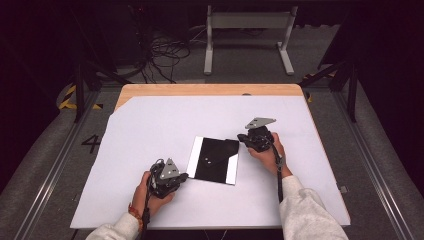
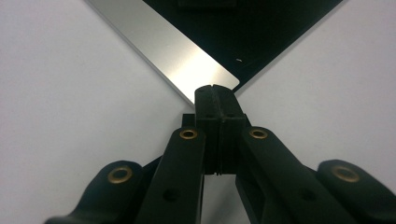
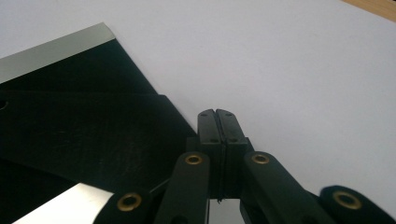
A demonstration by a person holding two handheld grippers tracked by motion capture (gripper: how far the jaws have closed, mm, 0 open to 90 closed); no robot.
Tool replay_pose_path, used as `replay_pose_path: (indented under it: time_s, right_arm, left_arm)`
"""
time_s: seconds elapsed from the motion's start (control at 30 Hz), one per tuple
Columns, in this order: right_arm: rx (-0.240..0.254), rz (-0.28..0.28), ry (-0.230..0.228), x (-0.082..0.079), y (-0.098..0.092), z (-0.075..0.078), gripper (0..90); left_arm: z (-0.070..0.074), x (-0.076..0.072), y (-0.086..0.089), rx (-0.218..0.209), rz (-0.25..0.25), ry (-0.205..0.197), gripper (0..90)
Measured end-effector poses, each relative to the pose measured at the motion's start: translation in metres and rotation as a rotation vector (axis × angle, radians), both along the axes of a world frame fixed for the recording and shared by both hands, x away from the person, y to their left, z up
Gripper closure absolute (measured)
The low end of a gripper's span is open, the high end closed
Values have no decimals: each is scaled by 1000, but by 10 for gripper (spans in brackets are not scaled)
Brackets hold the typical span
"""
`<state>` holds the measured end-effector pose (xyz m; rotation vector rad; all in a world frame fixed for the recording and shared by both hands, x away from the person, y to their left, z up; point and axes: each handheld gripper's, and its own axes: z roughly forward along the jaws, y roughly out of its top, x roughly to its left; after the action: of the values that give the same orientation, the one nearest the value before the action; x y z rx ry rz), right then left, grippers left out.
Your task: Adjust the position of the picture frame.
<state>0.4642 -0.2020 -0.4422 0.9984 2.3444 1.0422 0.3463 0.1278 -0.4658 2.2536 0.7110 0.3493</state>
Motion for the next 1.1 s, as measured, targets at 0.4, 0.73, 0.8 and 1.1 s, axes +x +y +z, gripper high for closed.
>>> replay_pose_path:
  time_s: [0.4, 0.73, 0.8, 1.1]
  right_arm:
    - [-29, -29, 36, 14, -2, -9, 900]
    - [-26, 13, 55, 14, -1, -10, 900]
    - [-16, 18, 64, 14, -3, -10, 900]
    - [-29, 65, 92, 8, -12, -8, 900]
  left_arm:
    - [0, 3, 1, -3, -8, -4, 899]
    - [0, 9, 2, -4, -18, -3, 899]
    - [0, 10, 2, 2, -15, -5, 899]
    - [0, 19, 4, 12, 1, -19, 899]
